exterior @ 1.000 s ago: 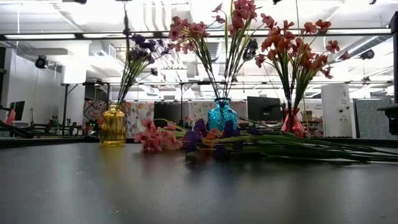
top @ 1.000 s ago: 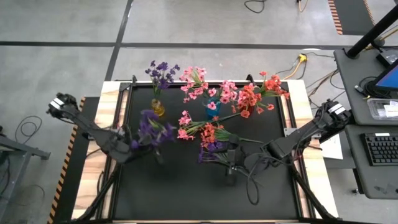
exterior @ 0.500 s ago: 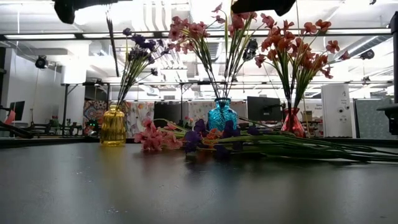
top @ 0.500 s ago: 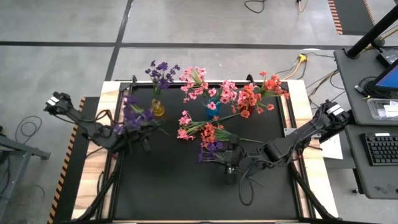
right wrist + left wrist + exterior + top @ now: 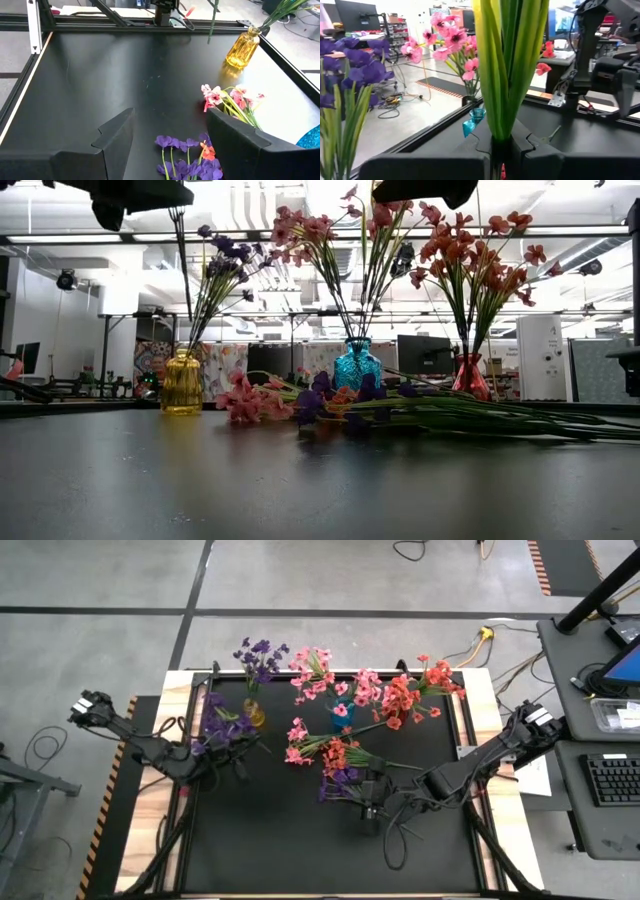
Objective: Sort flowers into vase by color
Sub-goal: Put the purple flower into the yellow vase
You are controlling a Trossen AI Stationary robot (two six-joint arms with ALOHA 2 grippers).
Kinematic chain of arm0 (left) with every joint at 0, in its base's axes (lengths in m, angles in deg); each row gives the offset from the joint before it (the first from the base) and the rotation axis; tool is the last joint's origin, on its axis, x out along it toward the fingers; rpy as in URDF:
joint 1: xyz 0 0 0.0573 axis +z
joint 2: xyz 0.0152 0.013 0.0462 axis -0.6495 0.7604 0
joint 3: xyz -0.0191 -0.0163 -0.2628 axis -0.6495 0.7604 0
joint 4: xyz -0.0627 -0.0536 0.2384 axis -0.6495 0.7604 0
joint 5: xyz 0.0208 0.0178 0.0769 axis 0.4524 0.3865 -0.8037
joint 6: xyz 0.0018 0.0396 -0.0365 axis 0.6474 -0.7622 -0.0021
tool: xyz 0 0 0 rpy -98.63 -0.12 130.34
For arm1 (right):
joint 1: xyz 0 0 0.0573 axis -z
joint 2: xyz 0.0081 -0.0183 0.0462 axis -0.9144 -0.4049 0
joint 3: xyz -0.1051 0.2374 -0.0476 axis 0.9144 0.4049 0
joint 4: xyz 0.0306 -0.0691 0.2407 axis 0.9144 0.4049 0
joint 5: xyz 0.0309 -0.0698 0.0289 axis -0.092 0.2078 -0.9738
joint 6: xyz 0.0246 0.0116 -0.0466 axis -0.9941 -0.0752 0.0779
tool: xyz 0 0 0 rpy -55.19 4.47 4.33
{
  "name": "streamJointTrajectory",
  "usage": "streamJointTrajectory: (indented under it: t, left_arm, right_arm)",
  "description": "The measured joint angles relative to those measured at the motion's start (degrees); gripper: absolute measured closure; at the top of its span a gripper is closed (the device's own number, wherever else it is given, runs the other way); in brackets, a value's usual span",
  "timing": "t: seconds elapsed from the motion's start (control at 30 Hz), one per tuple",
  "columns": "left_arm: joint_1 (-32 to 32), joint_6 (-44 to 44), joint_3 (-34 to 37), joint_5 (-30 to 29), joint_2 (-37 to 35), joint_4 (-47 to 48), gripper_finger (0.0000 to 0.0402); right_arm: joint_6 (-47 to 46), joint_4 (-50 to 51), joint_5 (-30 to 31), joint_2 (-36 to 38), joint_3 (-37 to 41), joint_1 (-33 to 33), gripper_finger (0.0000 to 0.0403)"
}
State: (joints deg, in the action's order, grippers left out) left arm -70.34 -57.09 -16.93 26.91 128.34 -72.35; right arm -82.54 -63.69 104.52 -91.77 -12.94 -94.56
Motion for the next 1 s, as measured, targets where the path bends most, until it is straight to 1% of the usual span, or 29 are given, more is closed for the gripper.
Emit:
streamJointTrajectory:
  t: [0.23, 0.4, 0.57, 0.7, 0.8, 0.93, 1.0]
  left_arm:
    - [2.54, -5.21, -1.37, 0.33, -0.24, 0.13, 0.0401]
    - [5.7, -10.4, -3.72, 5.58, -0.41, 0.56, 0.0401]
    - [10.45, -14.59, -4.52, 6.18, -0.43, 0.77, 0.0401]
    - [14.13, -12.88, -4.38, 10.6, -0.41, 1.02, 0.0401]
    - [15.28, -10.44, -4.15, 14.43, -0.3, 1.35, 0.0401]
    - [15.33, -9.1, -4.13, 14.49, -0.3, 1.82, 0.0401]
    - [15.36, -8.75, -4.08, 13.5, -0.28, 2.01, 0.0401]
  right_arm:
    - [1.43, -0.1, -0.02, -0.02, 0.0, 0.0, 0.0165]
    - [3.29, -0.38, 0.0, -0.02, 0.0, 0.0, 0.0165]
    - [6.04, -0.59, 0.04, -0.02, 0.0, 0.0, 0.0165]
    - [7.09, -1.52, 0.04, -0.02, 0.02, 0.0, 0.0165]
    - [7.09, -1.54, 0.02, -0.02, -0.11, 0.0, 0.0165]
    - [6.94, -1.74, 0.02, -0.02, -0.63, 0.0, 0.0165]
    - [6.38, -1.67, -0.02, -0.03, -0.79, 0.0, 0.0165]
